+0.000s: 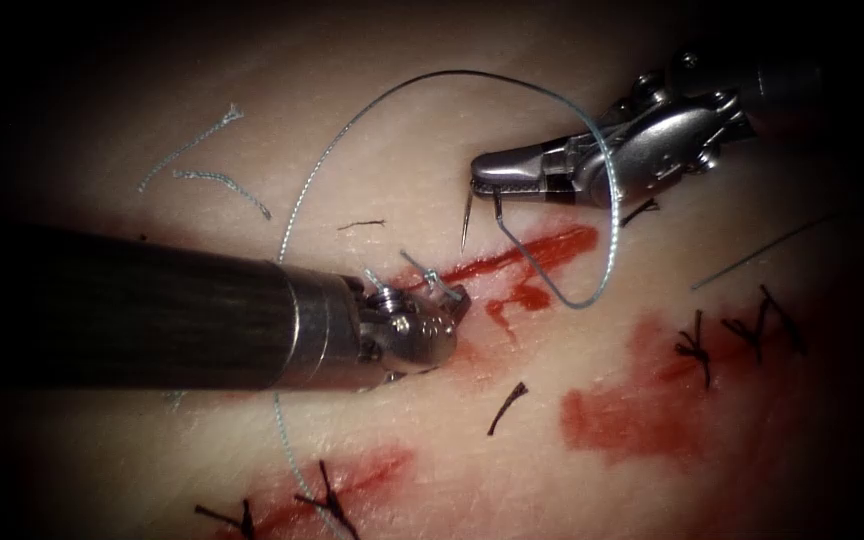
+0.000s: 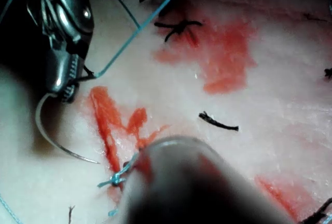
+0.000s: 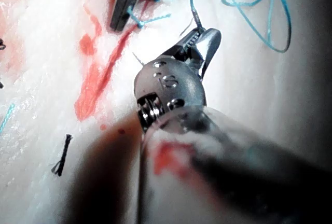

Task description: Wound Closure

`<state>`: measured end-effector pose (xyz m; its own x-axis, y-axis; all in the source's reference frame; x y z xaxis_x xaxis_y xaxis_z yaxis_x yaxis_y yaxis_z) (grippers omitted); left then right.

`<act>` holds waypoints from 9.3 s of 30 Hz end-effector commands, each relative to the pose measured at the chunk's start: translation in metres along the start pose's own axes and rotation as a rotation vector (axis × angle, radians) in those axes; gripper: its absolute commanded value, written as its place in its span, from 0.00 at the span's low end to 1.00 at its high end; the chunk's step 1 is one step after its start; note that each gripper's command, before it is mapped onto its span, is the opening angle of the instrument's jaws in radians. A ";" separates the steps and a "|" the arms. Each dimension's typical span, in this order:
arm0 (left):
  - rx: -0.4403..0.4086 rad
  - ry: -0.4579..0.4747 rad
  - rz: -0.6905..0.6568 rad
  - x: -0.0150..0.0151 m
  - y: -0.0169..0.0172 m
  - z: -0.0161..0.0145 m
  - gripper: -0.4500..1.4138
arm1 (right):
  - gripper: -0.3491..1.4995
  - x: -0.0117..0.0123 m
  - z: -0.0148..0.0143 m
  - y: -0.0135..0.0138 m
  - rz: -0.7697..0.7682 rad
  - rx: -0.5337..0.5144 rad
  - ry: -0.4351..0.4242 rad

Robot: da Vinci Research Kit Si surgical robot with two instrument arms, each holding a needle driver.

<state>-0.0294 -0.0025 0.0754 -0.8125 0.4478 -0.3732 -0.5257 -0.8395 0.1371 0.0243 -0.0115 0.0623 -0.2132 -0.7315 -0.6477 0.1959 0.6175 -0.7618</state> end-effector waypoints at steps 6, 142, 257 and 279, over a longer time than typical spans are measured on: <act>-0.003 0.000 0.002 0.0001 0.0005 0.0004 0.00 | 0.00 -0.0006 0.0010 -0.0007 -0.014 0.009 -0.002; -0.082 -0.084 0.059 -0.0009 0.0013 0.0014 0.00 | 0.00 -0.0004 0.0025 -0.0004 0.022 0.049 0.051; -0.365 0.021 0.039 0.0010 0.0004 -0.0023 0.00 | 0.00 -0.0048 0.0019 -0.0050 1.114 0.172 0.185; -0.459 0.054 0.149 0.0010 0.0019 -0.0018 0.00 | 0.00 -0.0063 0.0011 -0.0010 0.891 0.122 0.140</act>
<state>-0.0303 -0.0039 0.0732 -0.8498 0.3072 -0.4283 -0.2310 -0.9475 -0.2212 0.0255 -0.0078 0.0670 -0.0459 0.0496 -0.9977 0.4410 0.8972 0.0243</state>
